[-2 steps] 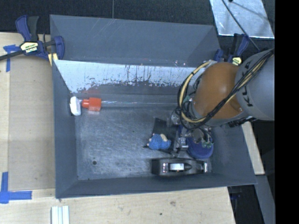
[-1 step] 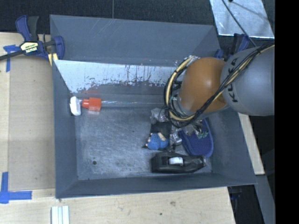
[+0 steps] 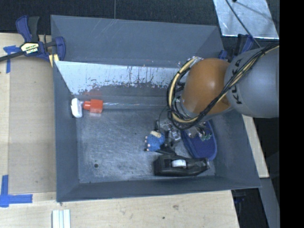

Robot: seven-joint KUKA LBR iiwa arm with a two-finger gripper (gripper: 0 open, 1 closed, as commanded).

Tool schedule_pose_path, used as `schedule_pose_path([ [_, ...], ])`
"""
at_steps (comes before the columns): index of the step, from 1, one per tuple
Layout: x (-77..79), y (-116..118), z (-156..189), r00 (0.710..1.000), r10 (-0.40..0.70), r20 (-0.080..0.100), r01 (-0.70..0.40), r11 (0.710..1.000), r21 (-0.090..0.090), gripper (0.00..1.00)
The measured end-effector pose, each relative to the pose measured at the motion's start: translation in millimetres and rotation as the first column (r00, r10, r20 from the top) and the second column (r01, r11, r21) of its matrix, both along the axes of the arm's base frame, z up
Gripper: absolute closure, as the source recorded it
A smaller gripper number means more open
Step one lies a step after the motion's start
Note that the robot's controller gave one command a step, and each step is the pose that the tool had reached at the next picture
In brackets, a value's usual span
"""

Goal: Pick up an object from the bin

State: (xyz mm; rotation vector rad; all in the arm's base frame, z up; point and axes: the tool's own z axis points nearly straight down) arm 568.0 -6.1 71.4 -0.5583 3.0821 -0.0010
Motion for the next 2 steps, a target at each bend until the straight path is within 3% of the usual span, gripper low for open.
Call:
schedule_pose_path([
  [1, -28.8, 3.2, 123.4, 1.0, -0.028, 0.002, 0.028, 1.0, -0.001, 1.0],
  [2, -30.0, 3.1, 118.7, 1.0, -0.028, -0.006, 0.028, 1.0, -0.001, 0.0],
])
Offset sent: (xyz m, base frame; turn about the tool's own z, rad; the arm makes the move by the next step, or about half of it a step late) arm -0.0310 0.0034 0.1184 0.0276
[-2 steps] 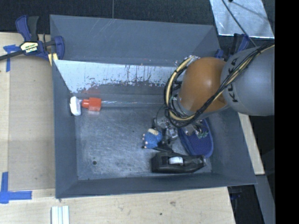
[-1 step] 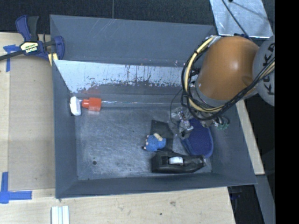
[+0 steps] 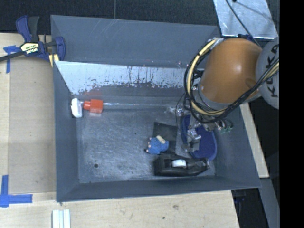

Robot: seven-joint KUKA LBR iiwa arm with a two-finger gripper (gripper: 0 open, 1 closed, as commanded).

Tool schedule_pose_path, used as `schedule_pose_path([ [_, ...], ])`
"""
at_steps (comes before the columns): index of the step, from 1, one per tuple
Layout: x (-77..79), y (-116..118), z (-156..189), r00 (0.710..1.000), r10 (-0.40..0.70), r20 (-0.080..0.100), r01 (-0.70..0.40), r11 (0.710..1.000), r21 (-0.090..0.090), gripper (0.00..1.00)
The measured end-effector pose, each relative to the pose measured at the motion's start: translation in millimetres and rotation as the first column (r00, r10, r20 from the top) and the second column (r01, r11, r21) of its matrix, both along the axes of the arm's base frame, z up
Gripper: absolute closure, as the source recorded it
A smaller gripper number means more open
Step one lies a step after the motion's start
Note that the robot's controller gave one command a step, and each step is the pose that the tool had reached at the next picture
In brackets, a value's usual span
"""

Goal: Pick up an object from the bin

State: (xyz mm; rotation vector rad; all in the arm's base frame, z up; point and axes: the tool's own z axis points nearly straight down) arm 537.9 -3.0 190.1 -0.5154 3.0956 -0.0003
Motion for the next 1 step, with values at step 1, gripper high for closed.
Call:
schedule_pose_path([
  [1, 37.0, 10.4, -116.2, 0.989, 0.148, -0.007, -0.148, 0.989, 0.001, 0.0],
])
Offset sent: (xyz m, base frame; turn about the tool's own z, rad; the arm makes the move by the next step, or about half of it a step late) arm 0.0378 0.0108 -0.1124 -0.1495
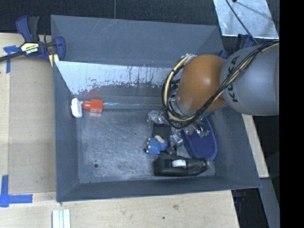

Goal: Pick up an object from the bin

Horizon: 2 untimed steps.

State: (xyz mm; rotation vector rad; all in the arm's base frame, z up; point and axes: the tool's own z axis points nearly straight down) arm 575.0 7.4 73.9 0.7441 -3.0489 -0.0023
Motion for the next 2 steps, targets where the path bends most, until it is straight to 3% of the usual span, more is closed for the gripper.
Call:
schedule_pose_path([
  [1, 1.5, -0.3, 4.0, 1.0, -0.002, 0.006, 0.002, 1.0, 0.0, 1.0],
  [2, 1.5, -0.3, 4.0, 1.0, -0.003, 0.006, 0.003, 1.0, 0.0, 0.0],
])
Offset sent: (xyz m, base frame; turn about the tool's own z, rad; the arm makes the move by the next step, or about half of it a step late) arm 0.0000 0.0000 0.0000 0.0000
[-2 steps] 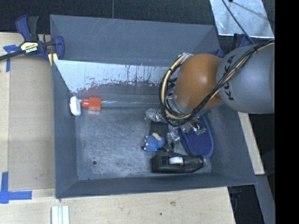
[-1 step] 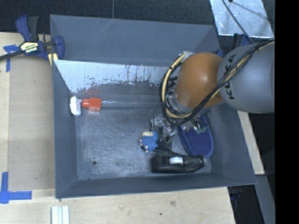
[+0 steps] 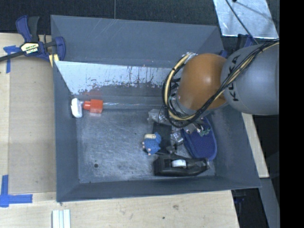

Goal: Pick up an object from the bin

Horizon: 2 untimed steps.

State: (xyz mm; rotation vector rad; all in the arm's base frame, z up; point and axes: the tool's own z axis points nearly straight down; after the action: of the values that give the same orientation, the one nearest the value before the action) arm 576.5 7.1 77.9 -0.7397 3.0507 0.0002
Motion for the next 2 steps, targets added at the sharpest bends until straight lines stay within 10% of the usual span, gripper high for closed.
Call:
schedule_pose_path([
  [1, -29.1, 23.8, -6.6, 0.853, 0.521, 0.005, -0.521, 0.853, -0.003, 0.0],
  [2, -29.0, 22.8, -6.2, 0.856, 0.518, 0.005, -0.518, 0.856, -0.003, 1.0],
])
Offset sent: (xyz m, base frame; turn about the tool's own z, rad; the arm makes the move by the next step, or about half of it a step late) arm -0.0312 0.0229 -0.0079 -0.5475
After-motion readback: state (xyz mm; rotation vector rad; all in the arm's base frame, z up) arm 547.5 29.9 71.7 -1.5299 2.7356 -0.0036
